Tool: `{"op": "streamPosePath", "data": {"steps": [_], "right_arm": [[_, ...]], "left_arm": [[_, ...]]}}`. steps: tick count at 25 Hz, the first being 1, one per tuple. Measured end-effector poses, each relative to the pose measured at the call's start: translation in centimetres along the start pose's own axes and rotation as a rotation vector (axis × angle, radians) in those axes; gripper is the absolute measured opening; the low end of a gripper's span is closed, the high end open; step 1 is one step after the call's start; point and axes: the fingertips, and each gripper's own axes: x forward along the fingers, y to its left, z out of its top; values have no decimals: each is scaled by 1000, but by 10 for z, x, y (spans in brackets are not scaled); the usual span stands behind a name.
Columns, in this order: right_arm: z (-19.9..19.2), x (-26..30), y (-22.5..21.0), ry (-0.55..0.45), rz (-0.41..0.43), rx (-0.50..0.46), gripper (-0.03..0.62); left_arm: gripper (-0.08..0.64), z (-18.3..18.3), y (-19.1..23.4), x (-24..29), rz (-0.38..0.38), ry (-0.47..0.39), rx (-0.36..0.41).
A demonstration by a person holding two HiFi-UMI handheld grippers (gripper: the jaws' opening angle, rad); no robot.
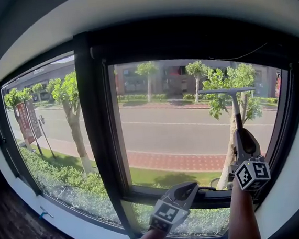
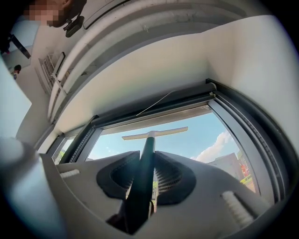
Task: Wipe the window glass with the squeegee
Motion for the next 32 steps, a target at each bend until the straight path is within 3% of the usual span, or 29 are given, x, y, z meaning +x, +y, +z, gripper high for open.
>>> {"op": "streamPosePath", "data": {"steps": [7,16,32], "right_arm": [[19,44,3,-51,2,33,98],[33,69,-10,-87,-28,-13,98],[13,63,-9,-79,-60,-21,98]], "left_arm": [[3,6,22,-16,57,6,67],[3,4,26,-10,47,-6,54],[3,-8,30,-18,41,27,42]]}}
